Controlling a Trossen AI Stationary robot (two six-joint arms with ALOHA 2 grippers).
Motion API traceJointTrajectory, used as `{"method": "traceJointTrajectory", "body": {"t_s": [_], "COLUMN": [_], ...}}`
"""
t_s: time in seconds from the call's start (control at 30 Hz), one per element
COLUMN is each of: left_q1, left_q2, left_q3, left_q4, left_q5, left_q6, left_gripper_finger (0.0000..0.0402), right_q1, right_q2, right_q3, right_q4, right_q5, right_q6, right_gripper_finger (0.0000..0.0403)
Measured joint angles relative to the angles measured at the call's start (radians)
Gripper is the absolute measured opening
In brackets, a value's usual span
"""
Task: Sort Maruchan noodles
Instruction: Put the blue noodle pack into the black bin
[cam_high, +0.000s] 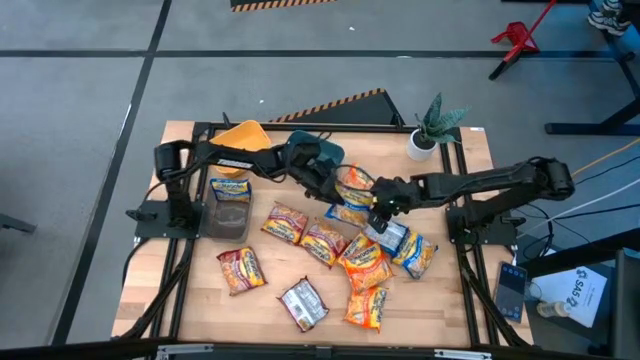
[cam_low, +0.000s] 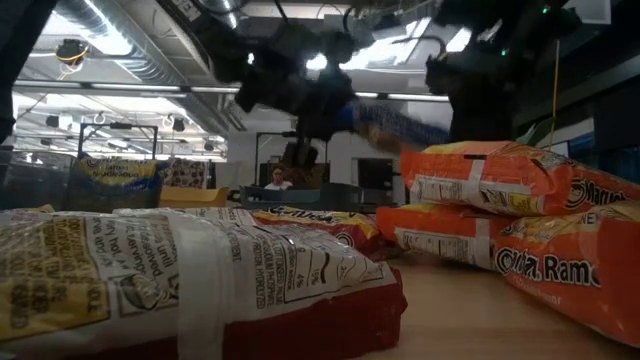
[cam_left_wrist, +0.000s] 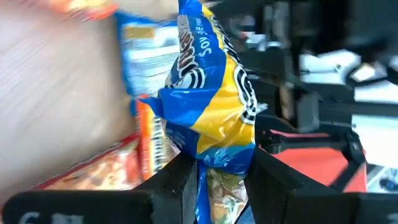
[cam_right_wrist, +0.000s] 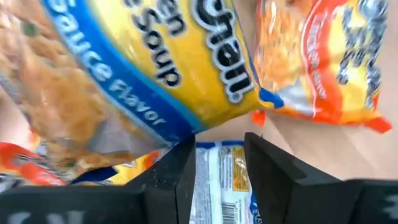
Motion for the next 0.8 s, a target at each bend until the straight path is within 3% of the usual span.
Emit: {"method": "traceJointTrajectory", "body": {"t_s": [0.17,0.43,0.63,0.8], "left_q1": [-0.001,-0.014,-0.019,-0.033], "left_q2": [-0.081,-0.190,-0.323,-0.460], "left_q3": [0.002,0.001,0.000,0.000], "left_q4": [-0.090,-0.214,-0.535,-0.824], "left_q5": [-0.047,-0.025,-0.089,-0.242], "left_q6": [0.124,0.385,0.642,0.845], "left_gripper_finger": [0.0106,0.0106,0.0106,0.0107], "right_q1": [0.000,0.000,0.001,0.001], "right_q2": [-0.055,-0.105,-0.123,-0.123], "right_q3": [0.000,0.000,0.000,-0.001], "right_q4": [0.012,-0.010,-0.036,-0.036], "right_q5": [0.020,0.009,0.009,0.011], "right_q6": [0.001,-0.025,-0.026,-0.026], "right_gripper_finger": [0.0127,0.0127,0.0127,0.0127]}}
